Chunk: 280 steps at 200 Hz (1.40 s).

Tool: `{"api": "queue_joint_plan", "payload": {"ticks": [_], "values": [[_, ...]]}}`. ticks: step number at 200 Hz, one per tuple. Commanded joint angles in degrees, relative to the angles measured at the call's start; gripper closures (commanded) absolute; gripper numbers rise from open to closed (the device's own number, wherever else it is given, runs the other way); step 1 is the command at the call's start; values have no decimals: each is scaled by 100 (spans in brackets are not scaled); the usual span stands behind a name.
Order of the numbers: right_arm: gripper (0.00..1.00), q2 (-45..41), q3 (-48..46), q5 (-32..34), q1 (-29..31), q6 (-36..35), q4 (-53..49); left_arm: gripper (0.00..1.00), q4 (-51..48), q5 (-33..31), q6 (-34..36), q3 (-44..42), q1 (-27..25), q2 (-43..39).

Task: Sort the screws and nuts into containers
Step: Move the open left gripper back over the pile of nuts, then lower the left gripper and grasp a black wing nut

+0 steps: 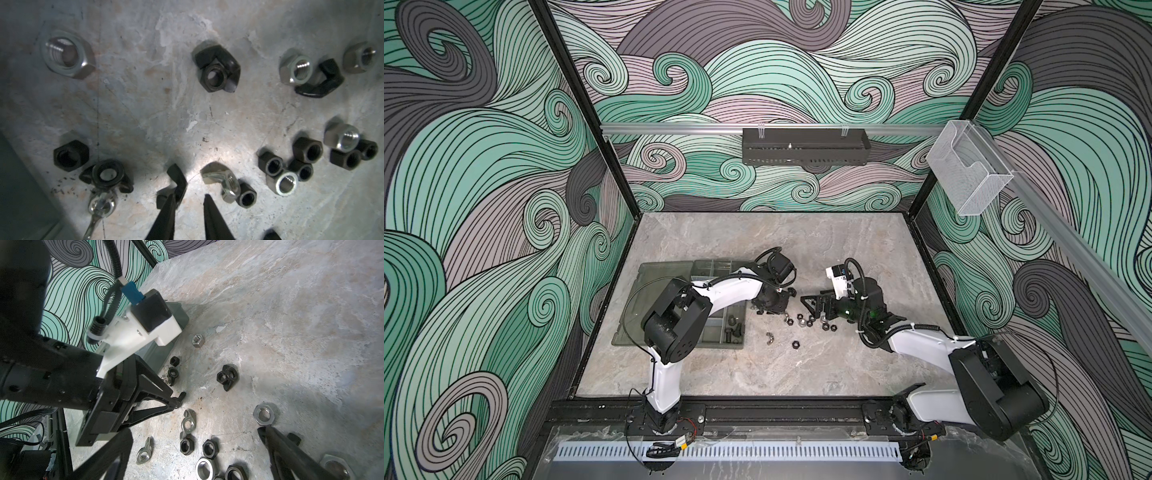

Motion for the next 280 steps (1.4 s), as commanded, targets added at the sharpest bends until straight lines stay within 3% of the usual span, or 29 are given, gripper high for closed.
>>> {"api": "queue_joint_plan", "payload": {"ticks": [1,59,87,138,174,232,280], "values": [[1,125,109,-156,34,-70,185,72,-240,-21,113,116,82,169],[1,298,204,-473,146,-98,367,74,-202,299,196,242,112,333],[1,344,254,-552,248,-160,354,82,-253,397,124,248,110,417],[1,370,288,-635,302,-143,370,77,-195,443,-87,-85,106,231],[1,347,321,-643,315,-172,275,89,-189,371,-122,-72,112,198],[1,243,295,-677,371,-246,267,95,-55,6,-333,-347,185,-577],[1,87,327,-776,809,-684,264,95,-464,-246,-307,-487,526,-1471]]}}
